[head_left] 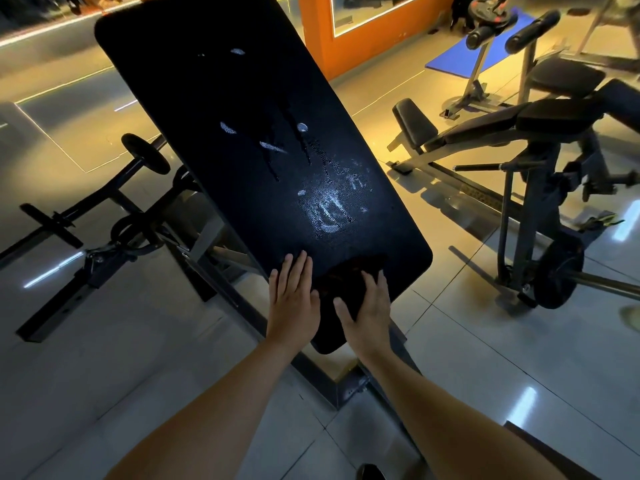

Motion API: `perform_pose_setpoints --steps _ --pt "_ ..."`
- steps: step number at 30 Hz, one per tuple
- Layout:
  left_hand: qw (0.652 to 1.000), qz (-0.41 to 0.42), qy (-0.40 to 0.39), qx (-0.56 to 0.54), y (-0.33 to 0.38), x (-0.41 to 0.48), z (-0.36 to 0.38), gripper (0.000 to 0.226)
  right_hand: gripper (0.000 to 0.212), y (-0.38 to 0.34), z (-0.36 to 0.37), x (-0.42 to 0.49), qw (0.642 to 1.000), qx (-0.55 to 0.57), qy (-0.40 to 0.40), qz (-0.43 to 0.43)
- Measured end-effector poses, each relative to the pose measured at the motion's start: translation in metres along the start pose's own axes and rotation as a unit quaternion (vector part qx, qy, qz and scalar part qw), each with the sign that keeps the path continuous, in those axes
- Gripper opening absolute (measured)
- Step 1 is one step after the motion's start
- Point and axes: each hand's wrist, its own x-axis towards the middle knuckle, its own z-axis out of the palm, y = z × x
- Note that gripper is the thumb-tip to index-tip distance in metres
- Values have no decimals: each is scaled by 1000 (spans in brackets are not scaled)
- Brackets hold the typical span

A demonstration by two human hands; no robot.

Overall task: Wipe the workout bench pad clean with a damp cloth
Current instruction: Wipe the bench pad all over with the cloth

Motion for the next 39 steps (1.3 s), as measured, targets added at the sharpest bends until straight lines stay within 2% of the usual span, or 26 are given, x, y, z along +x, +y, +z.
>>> perform_pose_setpoints --steps 3,6,10,12,15,16,18,20,23,26,28,30,31,32,33,34,36,39 --pt "1000 -7 3 2 2 -1 2 64 63 -19 5 8 999 -14 9 -31" --pt "1000 -7 6 -2 2 0 0 66 53 -37 12 18 994 -33 -28 -98" --pt "1000 1 11 -18 -2 -1 -2 66 51 -27 -3 40 973 -125 -31 -189" --pt "1000 6 14 -19 -3 -2 -3 63 52 -16 -19 59 979 -147 13 -139" --pt "1000 -5 12 -28 -2 -2 -3 63 50 -7 -35 77 992 -36 106 57" --pt "999 -10 13 -30 -1 -2 -3 62 50 -12 -33 75 991 -13 106 75" --pt "999 -20 14 -31 1 0 -3 60 54 -28 -20 59 998 9 63 28" --pt "999 -31 21 -28 2 1 -5 59 55 -44 -5 41 996 36 1 -77" --pt "999 -49 17 -14 2 4 -10 62 41 -50 4 47 975 8 -72 -210" --pt "999 -47 10 13 2 11 -16 65 31 -43 -10 80 958 -23 -99 -269" --pt "999 -52 -3 10 1 15 -17 64 37 -38 -25 102 970 -37 -71 -230" --pt "999 -54 -10 6 1 16 -18 65 40 -36 -38 122 996 5 28 -87" --pt "999 -52 -9 7 1 17 -19 65 43 -39 -41 130 997 37 74 -6" --pt "999 -53 -7 3 0 18 -21 64 47 -43 -40 135 993 61 95 42" --pt "998 -58 -3 -9 -1 20 -23 63 49 -50 -35 134 992 62 95 48" --pt "997 -68 3 -28 -1 23 -26 61 47 -57 -26 127 995 47 83 20" --pt "993 -91 20 -67 0 32 -31 58 49 -68 -6 107 995 14 42 -89" --pt "992 -104 29 -67 7 44 -32 54 42 -69 12 90 972 -34 -29 -229"
